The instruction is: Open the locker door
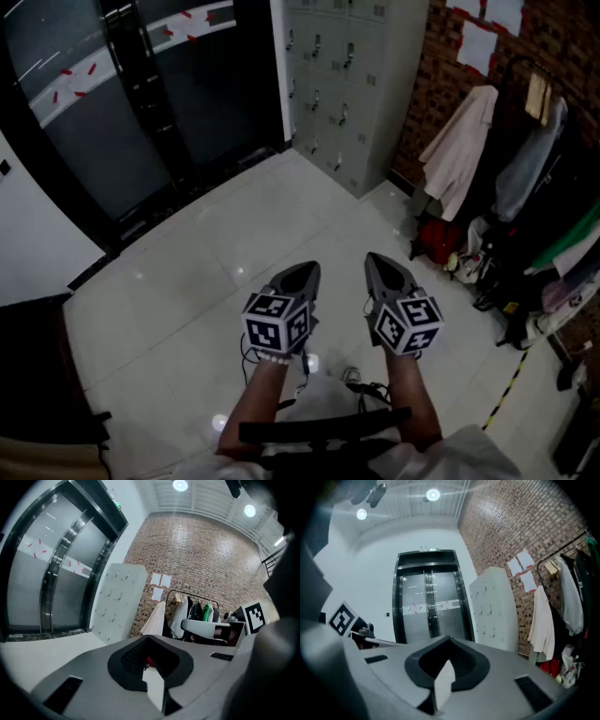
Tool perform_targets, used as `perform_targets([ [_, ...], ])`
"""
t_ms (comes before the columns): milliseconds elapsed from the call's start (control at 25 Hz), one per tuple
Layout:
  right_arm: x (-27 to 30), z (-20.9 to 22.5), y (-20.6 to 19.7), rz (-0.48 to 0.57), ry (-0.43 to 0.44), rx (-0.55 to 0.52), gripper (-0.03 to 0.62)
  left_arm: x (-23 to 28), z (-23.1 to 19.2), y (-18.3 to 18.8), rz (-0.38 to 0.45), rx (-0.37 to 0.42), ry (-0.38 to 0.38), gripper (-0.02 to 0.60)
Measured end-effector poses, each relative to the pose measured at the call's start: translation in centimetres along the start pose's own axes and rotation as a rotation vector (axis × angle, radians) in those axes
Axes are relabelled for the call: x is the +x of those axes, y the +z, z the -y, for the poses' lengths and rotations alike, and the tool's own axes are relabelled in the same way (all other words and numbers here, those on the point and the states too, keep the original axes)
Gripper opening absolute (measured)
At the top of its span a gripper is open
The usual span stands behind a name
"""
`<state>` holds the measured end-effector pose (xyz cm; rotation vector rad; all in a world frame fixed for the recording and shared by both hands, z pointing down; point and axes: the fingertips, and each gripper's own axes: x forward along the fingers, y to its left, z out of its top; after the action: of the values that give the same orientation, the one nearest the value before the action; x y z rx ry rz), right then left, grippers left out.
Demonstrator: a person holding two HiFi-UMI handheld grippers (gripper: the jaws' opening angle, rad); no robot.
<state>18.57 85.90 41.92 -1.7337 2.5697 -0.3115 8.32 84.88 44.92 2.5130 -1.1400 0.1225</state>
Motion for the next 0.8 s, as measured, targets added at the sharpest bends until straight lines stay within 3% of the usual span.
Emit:
perform_targets([
  [280, 1.8, -0.9, -2.2, -0.036, 0.000, 0.005, 0.009, 0.0, -2.7, -1.3, -0.021, -0.021, 0.010, -0.006],
  [480, 4.1, -0.3, -1.7, -0.027, -0.002, 0.000, 0.009, 1.6, -4.1, -1.1, -0.024, -0.028, 0.003, -0.006],
  [800, 12.7, 2.1, -2.7, -0.045, 0.054, 0.021, 0.009, 7.1, -10.2, 0.3, -0.028, -0.039, 0.052, -0.006],
])
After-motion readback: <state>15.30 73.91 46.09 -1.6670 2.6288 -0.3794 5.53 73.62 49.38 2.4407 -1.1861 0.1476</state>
